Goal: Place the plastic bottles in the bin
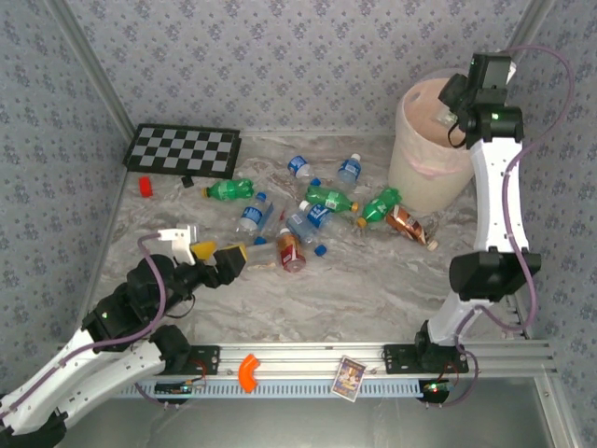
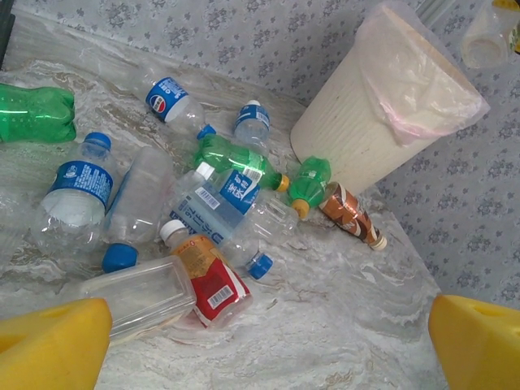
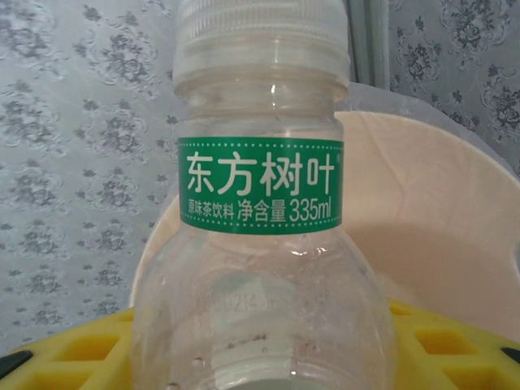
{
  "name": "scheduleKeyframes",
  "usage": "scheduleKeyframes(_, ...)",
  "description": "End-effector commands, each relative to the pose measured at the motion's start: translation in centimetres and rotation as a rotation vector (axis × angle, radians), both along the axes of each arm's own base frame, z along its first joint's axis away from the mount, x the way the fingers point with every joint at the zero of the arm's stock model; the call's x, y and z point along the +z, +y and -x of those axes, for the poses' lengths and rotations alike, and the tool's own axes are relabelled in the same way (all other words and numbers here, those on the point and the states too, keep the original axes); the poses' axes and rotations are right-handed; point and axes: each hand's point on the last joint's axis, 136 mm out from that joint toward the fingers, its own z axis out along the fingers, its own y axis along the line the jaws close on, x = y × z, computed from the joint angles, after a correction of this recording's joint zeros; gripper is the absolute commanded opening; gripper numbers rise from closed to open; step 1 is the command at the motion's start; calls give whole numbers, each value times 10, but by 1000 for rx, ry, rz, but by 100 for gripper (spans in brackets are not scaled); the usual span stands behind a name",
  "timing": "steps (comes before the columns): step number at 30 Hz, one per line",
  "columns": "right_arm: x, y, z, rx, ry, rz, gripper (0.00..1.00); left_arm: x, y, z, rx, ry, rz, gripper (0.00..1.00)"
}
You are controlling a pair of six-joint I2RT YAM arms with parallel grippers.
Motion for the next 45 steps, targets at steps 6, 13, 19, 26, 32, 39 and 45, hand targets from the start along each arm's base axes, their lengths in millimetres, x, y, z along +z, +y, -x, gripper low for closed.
scheduleKeyframes(6,-17,-3,-22,45,131,20,57,12,0,5,-26,-23,1,100)
scheduleKeyframes(13,-21,1,-25,46,138,55,57,8,-1,7,-38,-15,-6,100)
scheduleKeyframes(19,-13,6,-20,66,129,80,89,5,-2,7,-45,-7,-7,100)
scheduleKeyframes(26,6,24,-7,98,107,163,100,0,-5,7,-51,2,-7,100)
scheduleKeyframes(32,17,55,18,145,33,124,100,-9,-7,6,-49,19,-17,100)
scheduleKeyframes(39,9,107,56,268,-35,97,100,-25,-13,2,-48,64,-45,100)
scheduleKeyframes(45,-33,146,86,397,24,108,100,-42,-20,-5,-39,97,-52,100)
